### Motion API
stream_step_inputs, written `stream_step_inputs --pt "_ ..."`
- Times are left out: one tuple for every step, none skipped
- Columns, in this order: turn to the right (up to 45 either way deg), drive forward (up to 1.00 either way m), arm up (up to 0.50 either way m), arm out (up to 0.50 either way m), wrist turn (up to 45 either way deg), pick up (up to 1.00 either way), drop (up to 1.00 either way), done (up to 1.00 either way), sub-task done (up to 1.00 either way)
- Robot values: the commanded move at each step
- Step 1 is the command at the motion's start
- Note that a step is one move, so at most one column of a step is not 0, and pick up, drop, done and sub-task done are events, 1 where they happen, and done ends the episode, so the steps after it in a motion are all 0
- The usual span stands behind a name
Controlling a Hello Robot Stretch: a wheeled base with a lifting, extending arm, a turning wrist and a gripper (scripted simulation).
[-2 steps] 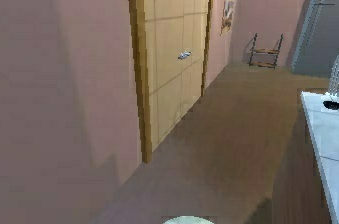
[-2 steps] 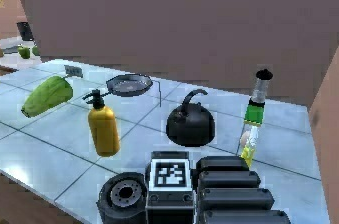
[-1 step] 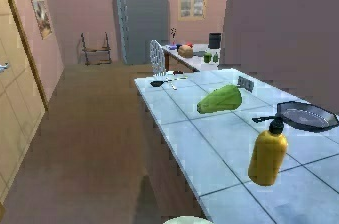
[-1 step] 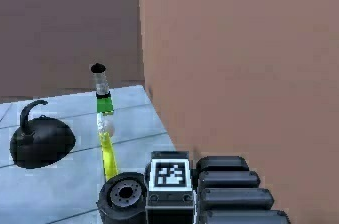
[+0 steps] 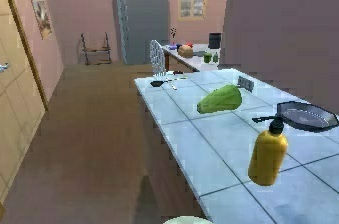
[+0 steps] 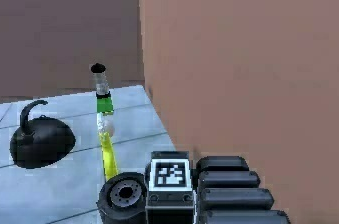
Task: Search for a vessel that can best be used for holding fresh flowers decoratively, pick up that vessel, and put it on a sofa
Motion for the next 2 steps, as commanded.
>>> stream_step_inputs --pt "45.0 0.00 0.00 0.00 0.0 0.00 0.00 0.00 0.00" --pt "-45.0 0.00 0.00 0.00 0.0 0.00 0.00 0.00 0.00"
